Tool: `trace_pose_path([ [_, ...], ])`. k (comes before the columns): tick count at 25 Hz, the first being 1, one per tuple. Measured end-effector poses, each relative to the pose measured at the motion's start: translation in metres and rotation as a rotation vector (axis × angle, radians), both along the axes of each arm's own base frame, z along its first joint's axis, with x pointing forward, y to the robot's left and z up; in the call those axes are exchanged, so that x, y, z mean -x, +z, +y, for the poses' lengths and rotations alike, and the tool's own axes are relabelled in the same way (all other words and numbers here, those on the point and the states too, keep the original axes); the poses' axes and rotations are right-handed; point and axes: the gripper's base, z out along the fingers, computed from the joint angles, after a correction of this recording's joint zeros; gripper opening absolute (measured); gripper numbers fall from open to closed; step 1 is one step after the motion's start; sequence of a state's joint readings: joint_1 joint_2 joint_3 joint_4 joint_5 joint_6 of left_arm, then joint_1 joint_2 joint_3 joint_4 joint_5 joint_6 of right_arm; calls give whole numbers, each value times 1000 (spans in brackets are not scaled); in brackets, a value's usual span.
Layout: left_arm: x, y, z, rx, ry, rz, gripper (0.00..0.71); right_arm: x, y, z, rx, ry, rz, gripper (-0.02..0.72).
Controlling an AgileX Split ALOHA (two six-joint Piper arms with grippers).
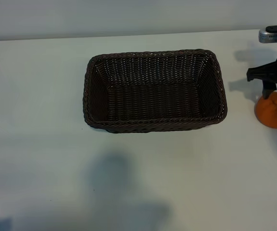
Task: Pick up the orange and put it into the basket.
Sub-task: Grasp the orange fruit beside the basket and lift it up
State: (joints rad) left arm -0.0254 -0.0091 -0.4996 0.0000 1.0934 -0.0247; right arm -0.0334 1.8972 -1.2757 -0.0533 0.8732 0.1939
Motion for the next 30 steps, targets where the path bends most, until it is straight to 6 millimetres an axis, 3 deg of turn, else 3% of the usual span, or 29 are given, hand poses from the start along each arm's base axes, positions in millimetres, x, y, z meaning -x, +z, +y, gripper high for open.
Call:
trace_pose_path([
  [22,0,0,0,2,1,0,448,-1,0,-9,16,-7,-15,539],
  [30,0,0,0,2,1,0,448,11,-22,-7,10,-2,-5,539],
])
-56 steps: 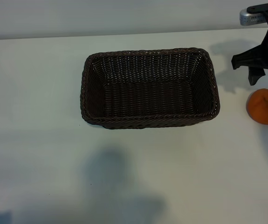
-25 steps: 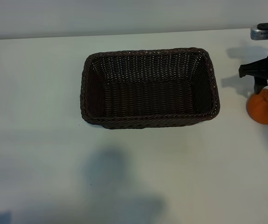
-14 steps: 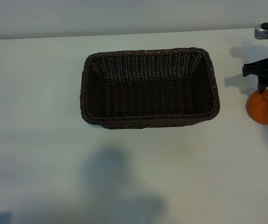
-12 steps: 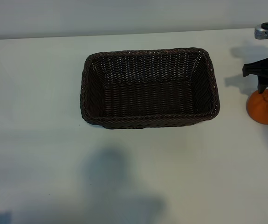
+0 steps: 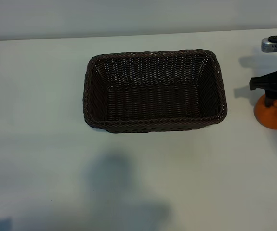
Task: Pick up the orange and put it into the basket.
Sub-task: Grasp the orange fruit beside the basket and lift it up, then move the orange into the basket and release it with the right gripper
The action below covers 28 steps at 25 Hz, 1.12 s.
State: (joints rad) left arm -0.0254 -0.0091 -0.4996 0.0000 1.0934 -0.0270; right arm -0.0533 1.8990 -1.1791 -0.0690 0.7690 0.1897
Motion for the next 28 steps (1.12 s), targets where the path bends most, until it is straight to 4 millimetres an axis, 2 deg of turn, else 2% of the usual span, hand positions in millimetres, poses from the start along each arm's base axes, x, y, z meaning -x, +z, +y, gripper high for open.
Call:
trace_pose_path([
  [3,0,0,0,0,0,0,448,0,-1,0,0,1,-8,522],
  [4,0,0,0,0,0,0,448,0,-2,0,0,1,-7,495],
  [6,0,0,0,0,0,0,448,1,-2,0,0,1,-5,406],
  [9,0,0,0,-1,-1,0,448,1,-2,0,2,6,-2,179],
  [11,0,0,0,-1,-1,0,448,1,-2,0,3,14,0,93],
  [15,0,0,0,-1,-1,0,448,3,-1,0,7,36,16,87],
  [18,0,0,0,-1,-1,0,448,4,13,0,11,47,20,87],
  [21,0,0,0,-1,-1,0,448,5,39,0,16,57,7,75],
  [26,0,0,0,-2,-1,0,448,9,97,0,22,61,-79,74],
  [28,0,0,0,-2,-1,0,448,10,111,1,17,66,-100,74],
])
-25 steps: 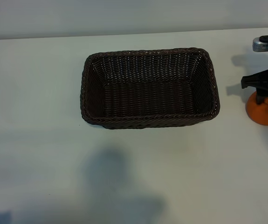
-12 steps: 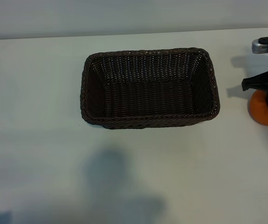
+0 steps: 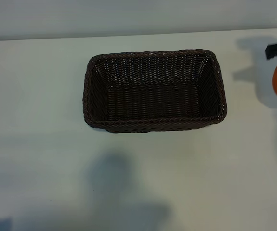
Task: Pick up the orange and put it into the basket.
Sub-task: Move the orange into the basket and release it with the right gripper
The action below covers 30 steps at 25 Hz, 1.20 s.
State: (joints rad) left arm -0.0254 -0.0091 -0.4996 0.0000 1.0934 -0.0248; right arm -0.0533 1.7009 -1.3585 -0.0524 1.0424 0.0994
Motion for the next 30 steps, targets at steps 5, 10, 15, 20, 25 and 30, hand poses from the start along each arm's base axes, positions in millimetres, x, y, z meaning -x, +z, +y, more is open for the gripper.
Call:
trace_pose_path([
  [5,0,0,0,0,0,0,448,-2,15,2,-5,12,-17,72],
  [10,0,0,0,0,0,0,448,-8,33,30,-18,94,-62,72],
  [15,0,0,0,0,0,0,448,-8,51,88,-57,246,-124,72],
  [20,0,0,0,0,0,0,448,3,55,138,-84,379,-145,72],
  [25,0,0,0,0,0,0,448,6,52,169,-104,452,-189,72],
  [30,0,0,0,2,1,0,448,-10,23,184,-101,470,-167,72],
])
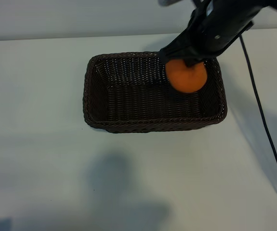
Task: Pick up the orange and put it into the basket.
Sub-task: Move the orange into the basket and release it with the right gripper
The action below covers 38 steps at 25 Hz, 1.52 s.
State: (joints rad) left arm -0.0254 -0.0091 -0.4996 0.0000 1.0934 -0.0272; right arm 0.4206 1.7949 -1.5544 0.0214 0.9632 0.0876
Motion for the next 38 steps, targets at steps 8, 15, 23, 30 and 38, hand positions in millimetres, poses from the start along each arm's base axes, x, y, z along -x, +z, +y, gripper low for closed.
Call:
trace_pose_path([
  [8,0,0,0,0,0,0,448,-20,-60,9,63,16,119,72],
  [15,0,0,0,0,0,0,448,-25,-80,11,85,27,164,72],
  [23,0,0,0,0,0,0,448,-22,-80,18,42,49,172,74],
  [30,0,0,0,0,0,0,448,-17,-80,29,27,86,175,76],
  [38,0,0,0,-1,-1,0,448,-11,-79,45,14,121,149,80],
])
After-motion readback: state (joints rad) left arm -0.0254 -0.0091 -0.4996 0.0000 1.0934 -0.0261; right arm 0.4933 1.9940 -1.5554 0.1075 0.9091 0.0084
